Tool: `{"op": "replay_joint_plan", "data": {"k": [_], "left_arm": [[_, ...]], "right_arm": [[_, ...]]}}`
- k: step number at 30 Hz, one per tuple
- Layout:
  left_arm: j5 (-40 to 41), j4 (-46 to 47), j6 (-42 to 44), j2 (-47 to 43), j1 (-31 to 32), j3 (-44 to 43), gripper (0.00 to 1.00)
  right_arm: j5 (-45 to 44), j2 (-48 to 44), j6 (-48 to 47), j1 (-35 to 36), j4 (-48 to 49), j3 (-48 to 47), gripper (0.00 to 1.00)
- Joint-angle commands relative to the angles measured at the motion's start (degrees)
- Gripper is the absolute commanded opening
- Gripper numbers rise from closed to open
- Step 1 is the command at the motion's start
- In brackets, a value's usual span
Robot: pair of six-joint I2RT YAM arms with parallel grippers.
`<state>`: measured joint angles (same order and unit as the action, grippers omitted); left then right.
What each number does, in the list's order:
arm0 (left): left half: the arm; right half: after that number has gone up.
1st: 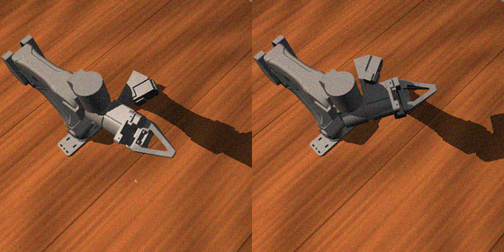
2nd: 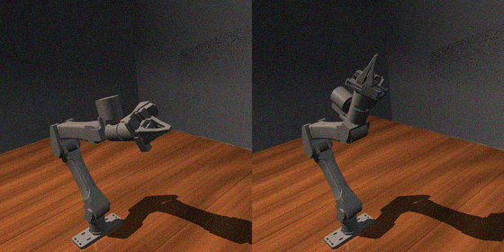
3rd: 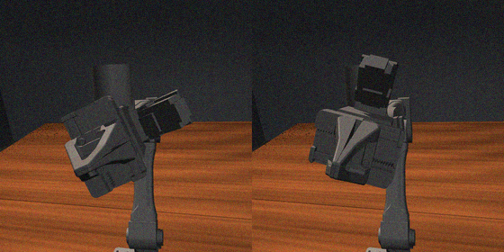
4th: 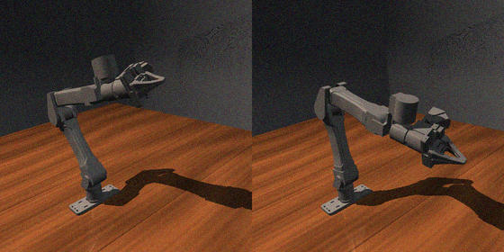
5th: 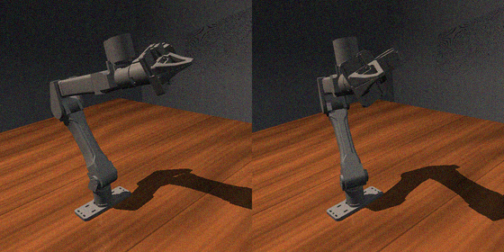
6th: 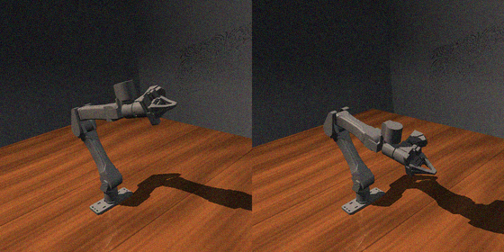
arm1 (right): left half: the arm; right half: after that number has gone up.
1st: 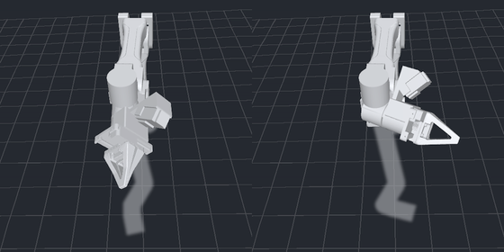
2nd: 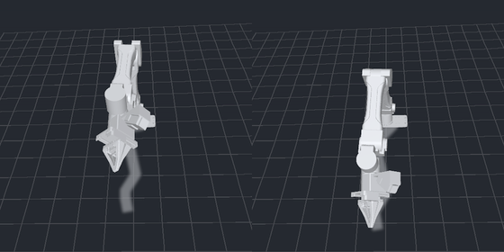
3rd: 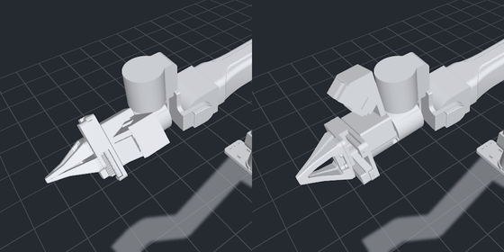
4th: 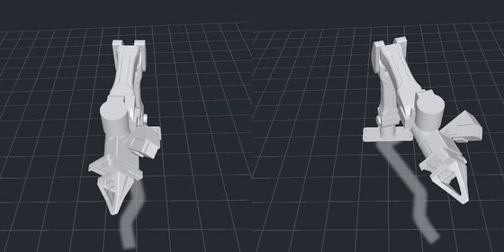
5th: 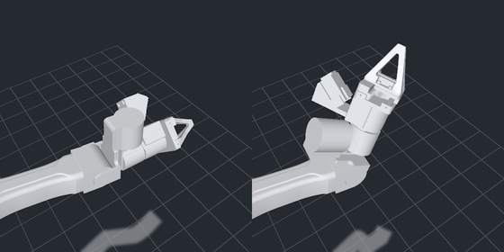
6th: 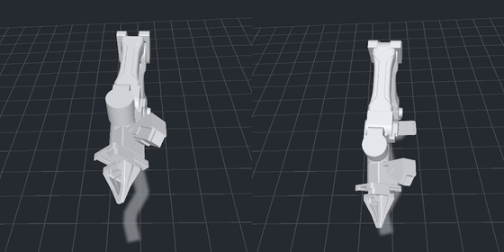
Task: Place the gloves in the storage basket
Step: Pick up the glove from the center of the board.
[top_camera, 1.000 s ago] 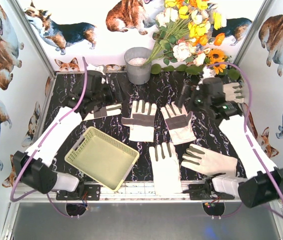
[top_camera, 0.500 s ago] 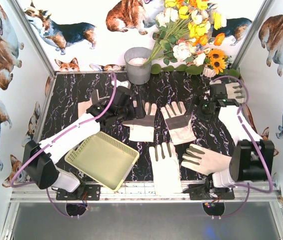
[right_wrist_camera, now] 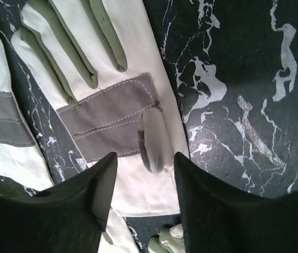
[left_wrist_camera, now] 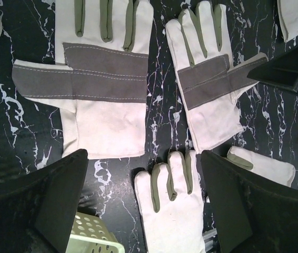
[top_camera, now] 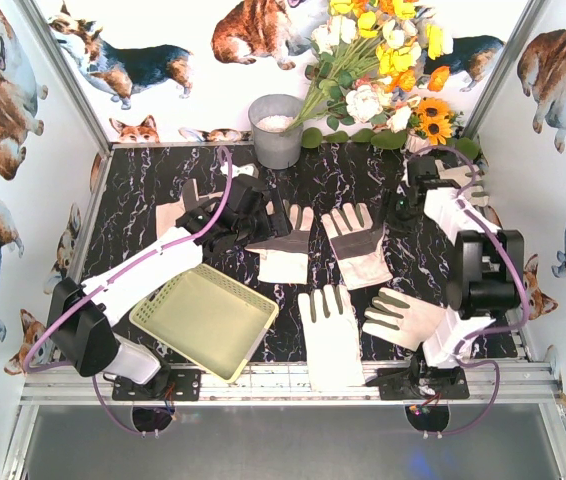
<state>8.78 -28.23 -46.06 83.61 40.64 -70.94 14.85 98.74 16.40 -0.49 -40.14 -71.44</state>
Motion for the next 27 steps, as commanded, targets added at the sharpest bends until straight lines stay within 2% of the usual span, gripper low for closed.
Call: {"op": "replay_joint_plan", "data": {"k": [1,7,14,20,27], "left_arm": [[0.88,1.05,0.34,-1.37,0.31,0.31,0.83],[-1.24,0.64,4.53,-0.02,0.56,-2.09,0.83],[-3.93,10.81,7.29,4.27,4.12,-5.60,0.83],[-6.07,15.26,8.44,12.00,8.69,-12.33,0.85],[-8.68,17.37,9.28,16.72,11.31,-16.60,0.87]], "right_arm": [[1.77,2.43,-0.99,-0.30,1.03,-3.88,0.41],[3.01,-0.48,-2.50,-0.30,-1.85,-6.07,0.00],[9.80,-8.25,-0.08,-0.30,-9.68,-8.88,0.00],[16.63,-13.05,13.46,0.02,-13.29,-10.00,0.00],[16.92,-17.55,24.77,3.13,-10.09,-10.16,0.00]]}}
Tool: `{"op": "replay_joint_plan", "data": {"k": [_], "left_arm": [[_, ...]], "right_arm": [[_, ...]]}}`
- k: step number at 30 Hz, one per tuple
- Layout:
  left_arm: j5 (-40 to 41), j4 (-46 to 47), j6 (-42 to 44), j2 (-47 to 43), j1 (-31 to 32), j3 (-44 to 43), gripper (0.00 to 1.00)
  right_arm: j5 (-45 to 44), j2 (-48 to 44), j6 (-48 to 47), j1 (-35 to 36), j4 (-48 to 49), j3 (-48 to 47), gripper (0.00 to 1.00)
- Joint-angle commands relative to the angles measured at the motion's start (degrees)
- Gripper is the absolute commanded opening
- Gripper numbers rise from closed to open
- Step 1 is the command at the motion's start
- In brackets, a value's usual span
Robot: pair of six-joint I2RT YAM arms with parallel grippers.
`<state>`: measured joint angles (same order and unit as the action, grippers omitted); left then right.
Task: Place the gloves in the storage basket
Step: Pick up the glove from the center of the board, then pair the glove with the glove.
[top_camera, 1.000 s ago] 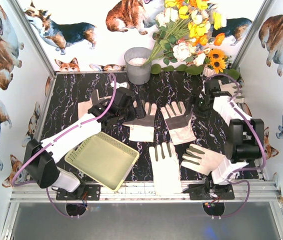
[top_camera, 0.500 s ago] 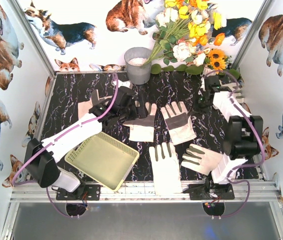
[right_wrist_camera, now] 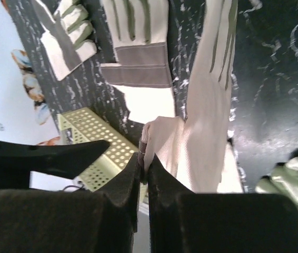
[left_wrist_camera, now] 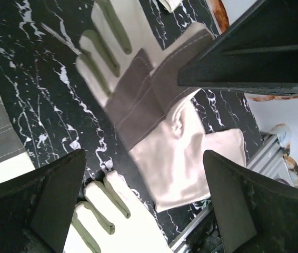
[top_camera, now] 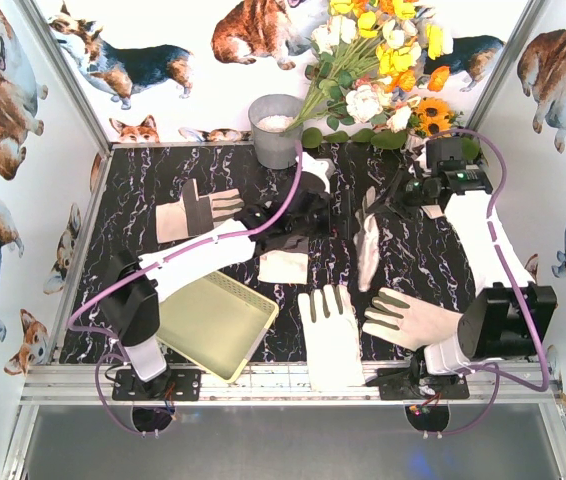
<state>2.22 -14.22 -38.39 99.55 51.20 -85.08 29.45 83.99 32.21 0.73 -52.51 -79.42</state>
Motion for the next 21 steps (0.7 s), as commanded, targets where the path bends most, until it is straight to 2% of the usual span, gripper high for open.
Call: {"op": "replay_joint_plan", "data": {"k": [1,7,21], "left_arm": [[-2.32,3.62,1.57,0.90,0.87,-2.39,0.87],[-1.24,1.44,0.93,1.74,1.13,-2.48,0.88],[8.77,-10.38,5.56,7.16,1.22,-11.47,0.87]], "right_arm": [[1.87,-3.04,11.03,2.65,3.01,-1.89,0.00],[-0.03,-4.23,19.67,5.81,9.12,-1.34,0.00],[0.61,-5.55,25.70,8.31,13.22,0.41,0.00]]}}
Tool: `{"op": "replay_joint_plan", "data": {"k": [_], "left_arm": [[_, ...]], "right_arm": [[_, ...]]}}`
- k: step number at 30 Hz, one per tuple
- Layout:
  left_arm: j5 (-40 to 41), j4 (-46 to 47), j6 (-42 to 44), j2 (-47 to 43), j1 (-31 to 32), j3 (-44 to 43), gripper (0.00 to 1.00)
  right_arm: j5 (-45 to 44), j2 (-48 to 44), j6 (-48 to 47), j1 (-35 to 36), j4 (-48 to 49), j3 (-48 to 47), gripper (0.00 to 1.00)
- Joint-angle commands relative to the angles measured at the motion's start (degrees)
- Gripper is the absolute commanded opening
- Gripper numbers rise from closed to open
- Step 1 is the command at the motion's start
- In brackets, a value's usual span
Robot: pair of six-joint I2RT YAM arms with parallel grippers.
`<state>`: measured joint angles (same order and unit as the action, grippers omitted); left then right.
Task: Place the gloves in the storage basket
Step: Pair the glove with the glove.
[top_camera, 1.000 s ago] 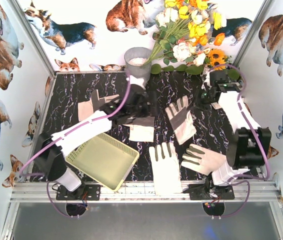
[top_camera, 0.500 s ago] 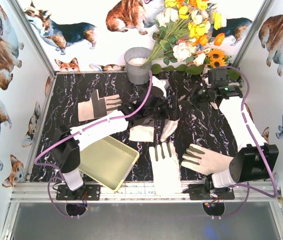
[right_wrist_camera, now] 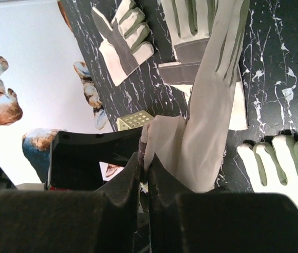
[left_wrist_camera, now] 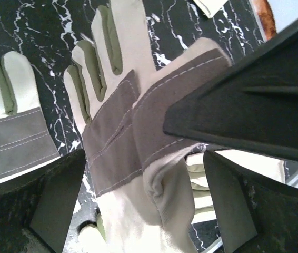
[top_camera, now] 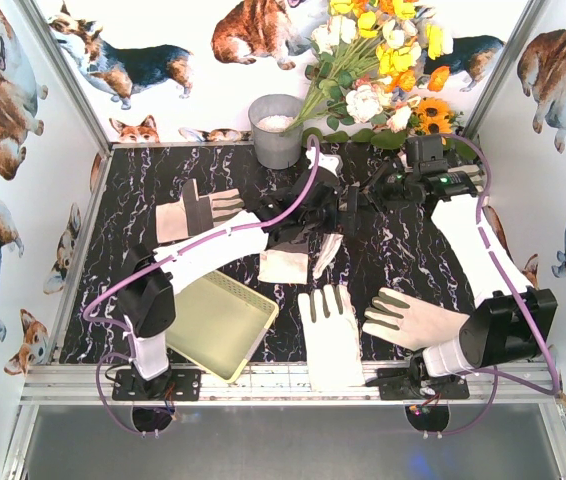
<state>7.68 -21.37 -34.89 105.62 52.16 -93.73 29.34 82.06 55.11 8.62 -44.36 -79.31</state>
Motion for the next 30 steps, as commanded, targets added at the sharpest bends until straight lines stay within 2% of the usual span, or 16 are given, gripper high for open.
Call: {"op": "replay_joint_plan", "data": {"k": [1,15,19,21,25,27,30], "left_arm": [[3.49,-3.43,2.25,1.42,0.24,-3.23,0.86],[3.74,-6.69,4.51,7.49,0.44,-11.64,0.46],[2.72,-7.48,4.89,8.81,0.41,-14.23,0.25],[2.39,-7.80,4.52,8.97,0.44,-14.49,0.18],[3.04,-8.77,3.67,8.28,0.42,-13.90,0.07],[3.82,-9.47,2.88,7.53,0.38,-13.43,0.00],[4.13,-10.07,0.56,6.00,-0.26,-11.72,0.00]], "right_arm": [[0.76,-3.74,2.96,0.43,5.29,0.64,0.00],[1.49,-4.03,3.68,0.78,6.17,2.87,0.00],[1.69,-3.84,3.23,0.78,6.62,3.72,0.00],[2.57,-3.91,2.78,0.78,7.22,4.12,0.00],[4.84,-4.37,1.44,0.70,9.14,4.38,0.12],[5.63,-4.89,0.66,0.55,10.72,4.38,0.23],[7.20,-5.69,0.14,-0.54,12.78,4.19,0.41]]}}
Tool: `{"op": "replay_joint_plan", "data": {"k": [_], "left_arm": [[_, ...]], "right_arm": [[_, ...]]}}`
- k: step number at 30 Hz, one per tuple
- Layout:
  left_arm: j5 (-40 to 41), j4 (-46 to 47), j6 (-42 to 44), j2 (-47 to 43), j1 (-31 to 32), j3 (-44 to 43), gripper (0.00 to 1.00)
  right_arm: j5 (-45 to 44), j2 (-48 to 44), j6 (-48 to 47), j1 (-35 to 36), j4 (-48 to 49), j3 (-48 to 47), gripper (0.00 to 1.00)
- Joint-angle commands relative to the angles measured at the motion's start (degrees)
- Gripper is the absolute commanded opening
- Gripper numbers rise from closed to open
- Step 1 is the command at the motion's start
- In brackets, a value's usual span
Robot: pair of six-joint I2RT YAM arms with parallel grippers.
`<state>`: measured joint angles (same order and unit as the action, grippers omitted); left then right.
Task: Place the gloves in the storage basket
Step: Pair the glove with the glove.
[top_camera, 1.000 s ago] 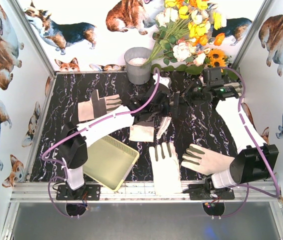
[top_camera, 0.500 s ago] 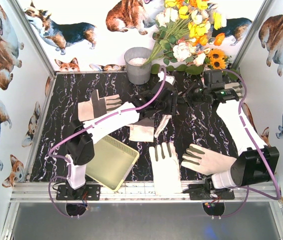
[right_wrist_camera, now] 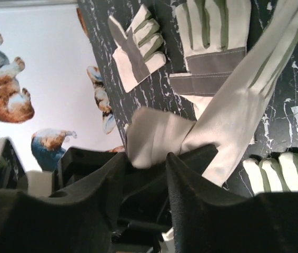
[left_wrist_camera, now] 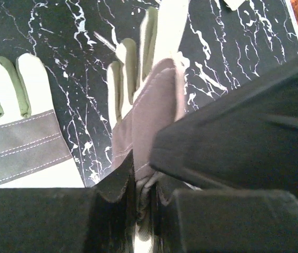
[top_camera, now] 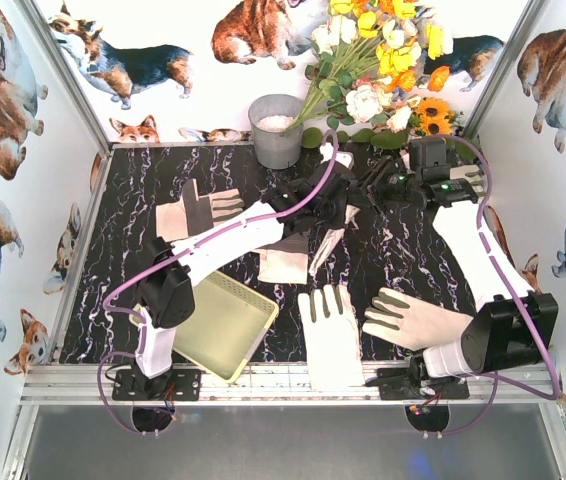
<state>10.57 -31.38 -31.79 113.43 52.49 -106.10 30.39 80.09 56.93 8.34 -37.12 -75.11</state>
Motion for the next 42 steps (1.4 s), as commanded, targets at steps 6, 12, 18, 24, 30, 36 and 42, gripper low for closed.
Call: {"op": "replay_joint_plan", "data": {"k": [6,12,18,24,30,36,42], "left_arm": [[-1.95,3.27,-10.57,-7.11,-4.41,7.42,0.00],[-6.18,11.71,-20.27,-13.78,-9.89,11.19,0.00],[-10.34,26.78,-33.24,-19.98,-13.26,19.06,0.00],[-10.39,35.39,-39.93,-23.16,-13.80,21.39,0.00],[-10.36,40.98,-43.83,-24.63,-13.75,22.93,0.00],[-9.29,43.33,-45.55,-26.01,-13.81,23.95,0.00],[-9.98,45.24,-46.86,-25.88,-13.57,22.92,0.00]], "right_arm": [[12.11,-5.48,-4.10,-3.93,10.01,0.02,0.65],[15.11,-8.31,-0.05,-6.49,18.66,4.92,0.78],[16.19,-9.44,14.51,-6.23,37.45,13.18,0.82],[15.33,-8.66,20.64,-4.55,44.71,16.15,0.86],[14.98,-5.09,29.73,-1.44,58.57,18.24,0.88],[14.67,-4.44,29.60,-1.18,58.21,18.47,0.89],[14.79,-4.55,30.89,-0.76,60.52,19.57,0.89]]}}
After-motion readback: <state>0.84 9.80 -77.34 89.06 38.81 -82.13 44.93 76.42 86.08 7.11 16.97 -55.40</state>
